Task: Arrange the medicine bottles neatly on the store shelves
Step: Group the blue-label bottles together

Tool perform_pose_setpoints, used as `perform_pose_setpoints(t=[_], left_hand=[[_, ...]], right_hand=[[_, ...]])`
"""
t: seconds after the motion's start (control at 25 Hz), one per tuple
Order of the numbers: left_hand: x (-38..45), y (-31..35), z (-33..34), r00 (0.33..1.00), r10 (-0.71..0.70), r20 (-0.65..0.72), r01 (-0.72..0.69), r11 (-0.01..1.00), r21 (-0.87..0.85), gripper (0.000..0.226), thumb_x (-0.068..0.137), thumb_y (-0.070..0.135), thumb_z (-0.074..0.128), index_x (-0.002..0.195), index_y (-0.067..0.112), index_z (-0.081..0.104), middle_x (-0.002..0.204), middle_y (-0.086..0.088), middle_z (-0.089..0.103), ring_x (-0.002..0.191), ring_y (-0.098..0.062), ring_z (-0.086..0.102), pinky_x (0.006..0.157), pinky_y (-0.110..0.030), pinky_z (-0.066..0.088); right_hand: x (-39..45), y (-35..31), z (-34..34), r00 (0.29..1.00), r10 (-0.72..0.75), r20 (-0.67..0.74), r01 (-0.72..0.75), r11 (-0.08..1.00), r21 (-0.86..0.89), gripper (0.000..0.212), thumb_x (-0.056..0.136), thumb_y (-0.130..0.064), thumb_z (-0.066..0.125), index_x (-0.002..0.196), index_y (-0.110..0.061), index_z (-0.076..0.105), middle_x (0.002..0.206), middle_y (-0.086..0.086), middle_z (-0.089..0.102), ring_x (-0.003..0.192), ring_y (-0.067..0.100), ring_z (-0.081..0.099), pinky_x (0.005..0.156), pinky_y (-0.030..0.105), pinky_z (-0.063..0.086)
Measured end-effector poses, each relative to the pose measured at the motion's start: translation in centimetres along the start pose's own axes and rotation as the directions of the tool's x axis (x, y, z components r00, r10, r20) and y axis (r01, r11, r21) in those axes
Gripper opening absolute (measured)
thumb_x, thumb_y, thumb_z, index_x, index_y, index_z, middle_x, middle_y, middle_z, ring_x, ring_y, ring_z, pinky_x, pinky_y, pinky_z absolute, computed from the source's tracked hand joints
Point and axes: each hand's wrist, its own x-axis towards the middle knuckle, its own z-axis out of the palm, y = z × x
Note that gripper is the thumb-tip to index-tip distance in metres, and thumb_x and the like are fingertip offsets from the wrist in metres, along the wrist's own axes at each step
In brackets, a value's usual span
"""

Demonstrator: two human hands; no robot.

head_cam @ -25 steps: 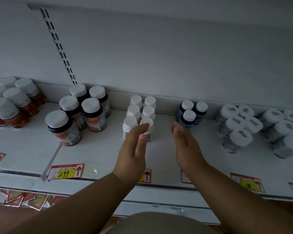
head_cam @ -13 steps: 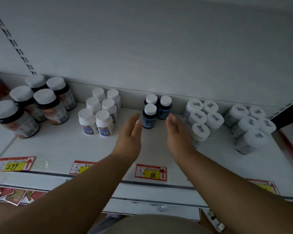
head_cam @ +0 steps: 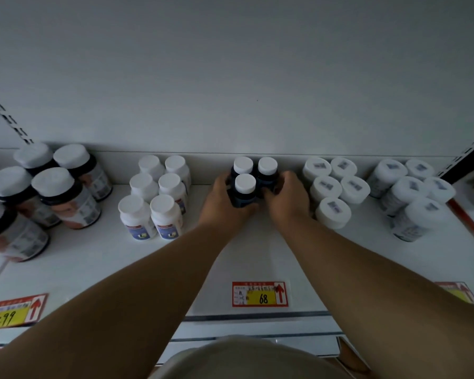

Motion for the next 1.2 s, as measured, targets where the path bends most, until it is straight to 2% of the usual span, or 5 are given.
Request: perform_pose_setpoints(t=[0.2, 0.68, 0.96, 1.12, 1.2], left_hand=[[-0.1, -0.7, -0.3, 0.999, -0.008, -0.052, 0.011, 0.998, 0.057, 0.054, 0.071, 0.024, 0.085, 0.114, 0.026, 0.051, 0.109, 0.009, 0.061, 0.101, -0.011, 0.059, 0.083, -0.028, 0.046], [-0.1, -0.9, -0.8, 1.000, 0.028, -0.001, -0.027, 0.989, 0.144, 0.054, 0.076, 0.027, 0.081, 0.124, 0.023, 0.057, 0.110, 0.011, 0.063, 0.094, -0.006, 0.056, 0.075, -0.019, 0.038], [-2.6, -0.5, -1.2, 0.997, -0.023, -0.070, 0.033, 0.990, 0.135, 0.076, 0.071, 0.035, 0.085, 0.136, 0.025, 0.047, 0.128, 0.011, 0.059, 0.113, -0.006, 0.057, 0.098, -0.031, 0.048], [-8.1, 0.6, -0.5, 0.984, -0.004, -0.176, 0.022, 0.994, 0.104, 0.050, 0.079, 0.034, 0.079, 0.122, 0.028, 0.053, 0.115, 0.015, 0.061, 0.097, 0.002, 0.060, 0.087, -0.024, 0.052], [-9.7, 0.7, 0.0, 0.991, 0.000, -0.132, 0.016, 0.993, 0.117, 0.043, 0.082, 0.034, 0.076, 0.118, 0.030, 0.054, 0.110, 0.017, 0.062, 0.095, 0.003, 0.060, 0.083, -0.020, 0.050]], right_hand=[[0.7, 0.6, 0.0, 1.000, -0.028, 0.005, 0.028, 0.999, -0.046, 0.024, 0.088, -0.022, 0.067, 0.106, -0.010, 0.058, 0.112, 0.011, 0.066, 0.106, 0.033, 0.060, 0.075, 0.030, 0.036], [1.1, 0.7, 0.3, 0.999, -0.032, 0.018, 0.034, 0.993, -0.114, 0.033, 0.090, -0.026, 0.066, 0.115, -0.008, 0.055, 0.120, 0.014, 0.064, 0.113, 0.035, 0.058, 0.086, 0.038, 0.044], [-1.7, 0.7, -0.7, 1.000, 0.007, 0.003, -0.007, 1.000, 0.010, 0.027, 0.082, -0.031, 0.071, 0.096, -0.023, 0.049, 0.101, 0.004, 0.064, 0.094, 0.027, 0.063, 0.076, 0.036, 0.049], [-5.3, 1.5, -2.2, 0.991, -0.098, 0.093, 0.093, 0.994, 0.060, 0.031, 0.086, -0.031, 0.069, 0.110, -0.022, 0.052, 0.108, 0.000, 0.059, 0.095, 0.017, 0.058, 0.078, 0.032, 0.046], [-6.7, 2.2, -2.9, 0.980, -0.157, 0.126, 0.143, 0.984, 0.110, 0.031, 0.089, -0.031, 0.068, 0.114, -0.019, 0.053, 0.107, -0.003, 0.059, 0.093, 0.014, 0.058, 0.076, 0.028, 0.044]])
